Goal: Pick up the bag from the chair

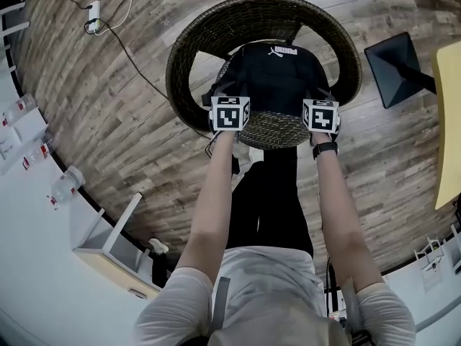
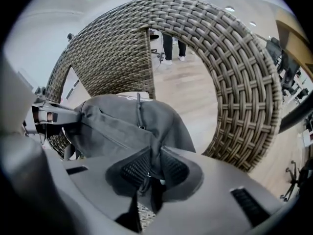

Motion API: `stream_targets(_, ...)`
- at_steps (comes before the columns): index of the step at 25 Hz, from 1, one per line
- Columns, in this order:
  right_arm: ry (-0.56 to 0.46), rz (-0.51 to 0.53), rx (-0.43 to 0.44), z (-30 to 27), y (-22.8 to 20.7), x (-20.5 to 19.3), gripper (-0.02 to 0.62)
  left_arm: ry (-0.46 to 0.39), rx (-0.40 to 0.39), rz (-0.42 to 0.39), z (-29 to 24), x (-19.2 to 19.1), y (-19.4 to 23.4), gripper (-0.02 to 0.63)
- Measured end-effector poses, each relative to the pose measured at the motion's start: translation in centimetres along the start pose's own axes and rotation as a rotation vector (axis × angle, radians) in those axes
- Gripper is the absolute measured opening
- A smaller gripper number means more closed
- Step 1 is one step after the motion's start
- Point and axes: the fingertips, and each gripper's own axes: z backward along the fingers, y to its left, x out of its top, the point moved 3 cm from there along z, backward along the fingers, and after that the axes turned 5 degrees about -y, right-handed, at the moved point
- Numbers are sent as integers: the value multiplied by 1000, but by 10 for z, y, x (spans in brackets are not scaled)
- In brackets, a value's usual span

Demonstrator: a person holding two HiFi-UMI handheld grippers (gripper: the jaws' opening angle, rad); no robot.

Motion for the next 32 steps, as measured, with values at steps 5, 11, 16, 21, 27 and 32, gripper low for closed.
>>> stream_targets(5, -33, -10, 11, 20, 3, 9, 64, -25, 7, 5, 17, 7, -7, 49)
stream_targets(11, -83, -10, 13, 55, 8, 21, 61, -71, 12, 34, 50, 15, -18, 48)
stream_targets(16, -155, -21, -8, 97, 10, 42, 61, -146, 17, 50, 86, 32, -31, 48)
stream_targets(21, -223, -30, -17, 143, 23, 62, 61, -218, 33, 54, 129, 49, -39, 48)
stream_targets(27, -324, -56, -23, 207, 40, 80, 61, -298, 35, 43, 192, 67, -52, 48)
stream_targets(32, -414, -61, -18, 266, 57, 91, 61, -385, 46, 27, 251, 85, -64, 48)
